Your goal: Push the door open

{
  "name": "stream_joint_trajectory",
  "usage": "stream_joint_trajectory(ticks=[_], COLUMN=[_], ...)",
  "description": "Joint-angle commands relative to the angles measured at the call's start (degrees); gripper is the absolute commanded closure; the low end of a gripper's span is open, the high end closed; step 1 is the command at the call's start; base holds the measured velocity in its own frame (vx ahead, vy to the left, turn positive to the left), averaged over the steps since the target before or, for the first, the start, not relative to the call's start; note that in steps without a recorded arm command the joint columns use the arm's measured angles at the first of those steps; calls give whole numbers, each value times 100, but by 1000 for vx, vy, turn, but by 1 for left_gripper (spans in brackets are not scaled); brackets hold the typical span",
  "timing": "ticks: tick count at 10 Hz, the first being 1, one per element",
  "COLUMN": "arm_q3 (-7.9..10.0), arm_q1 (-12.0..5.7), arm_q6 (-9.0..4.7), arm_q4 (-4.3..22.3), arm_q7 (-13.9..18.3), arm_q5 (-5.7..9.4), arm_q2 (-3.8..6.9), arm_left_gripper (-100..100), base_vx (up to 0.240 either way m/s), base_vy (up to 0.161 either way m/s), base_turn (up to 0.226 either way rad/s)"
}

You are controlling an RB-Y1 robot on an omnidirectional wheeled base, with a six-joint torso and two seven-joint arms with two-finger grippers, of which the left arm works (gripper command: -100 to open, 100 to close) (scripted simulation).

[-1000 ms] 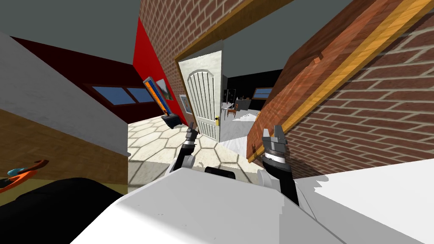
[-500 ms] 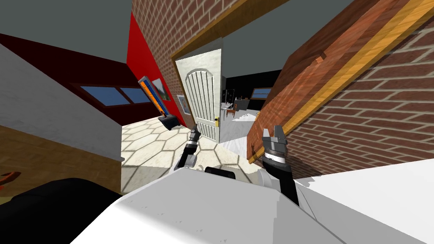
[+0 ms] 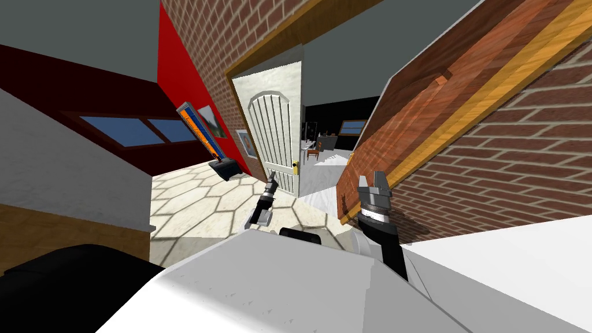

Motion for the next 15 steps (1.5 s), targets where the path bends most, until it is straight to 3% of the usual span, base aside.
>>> stream_joint_trajectory(ticks=[1, 9, 15], arm_q3=[-67, -370, -551], arm_q1=[-103, -709, -1070], arm_q6=[55, 269, 397], arm_q4=[231, 1463, 2198], arm_q7=[18, 53, 74], arm_q5=[13, 57, 83], arm_q2=[50, 185, 239], arm_left_gripper=[-100, -100, -100], base_vx=[95, 85, 81], base_vy=[85, 80, 77], base_turn=[-79, -77, -61])
